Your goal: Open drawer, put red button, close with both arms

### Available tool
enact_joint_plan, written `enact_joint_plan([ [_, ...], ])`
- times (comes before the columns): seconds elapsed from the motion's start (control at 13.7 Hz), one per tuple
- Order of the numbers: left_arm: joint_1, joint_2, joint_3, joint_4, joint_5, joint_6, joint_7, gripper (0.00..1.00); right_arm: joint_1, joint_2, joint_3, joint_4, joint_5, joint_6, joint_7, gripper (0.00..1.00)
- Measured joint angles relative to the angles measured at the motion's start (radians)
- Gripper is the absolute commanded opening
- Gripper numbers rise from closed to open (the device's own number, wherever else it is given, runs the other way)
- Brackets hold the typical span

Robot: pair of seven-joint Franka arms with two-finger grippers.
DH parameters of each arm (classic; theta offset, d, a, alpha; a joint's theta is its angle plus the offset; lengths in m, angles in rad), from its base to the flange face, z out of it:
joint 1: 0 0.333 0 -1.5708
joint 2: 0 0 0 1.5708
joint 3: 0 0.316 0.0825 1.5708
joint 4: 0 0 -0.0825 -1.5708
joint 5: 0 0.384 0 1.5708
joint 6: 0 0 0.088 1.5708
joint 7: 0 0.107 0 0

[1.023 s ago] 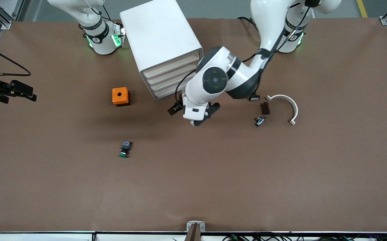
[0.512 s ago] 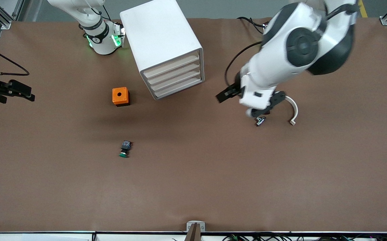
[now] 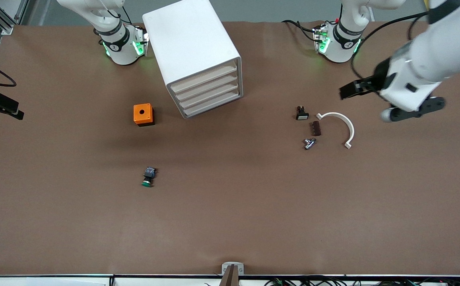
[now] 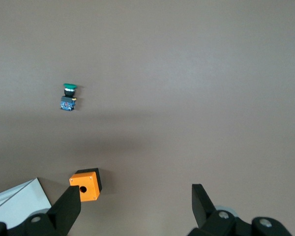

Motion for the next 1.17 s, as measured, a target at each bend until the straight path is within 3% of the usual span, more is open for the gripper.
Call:
enact_joint_plan([
  [0.29, 0.143, -0.057, 0.000, -0.093, 0.099, 0.009, 0.254, 0.99, -0.003, -0.006, 0.006, 0.001, 0.000, -0.028, -0.001, 1.00],
  [0.51, 0.225, -0.108, -0.001, -0.229, 0.105, 0.136, 0.373, 0.99, -0.001, -0.014, 0.013, 0.001, 0.000, -0.032, -0.001, 1.00],
  [0.8, 0.231, -0.181, -0.010, -0.401, 0.105, 0.294, 0.389, 0.99, 0.000, -0.019, 0.015, 0.001, 0.000, -0.033, -0.001, 1.00],
  [1.17, 0.202, -0.199, -0.012, -0.448, 0.105, 0.409, 0.389, 0.99, 0.002, -0.054, 0.017, -0.033, 0.001, -0.041, -0.001, 1.00],
])
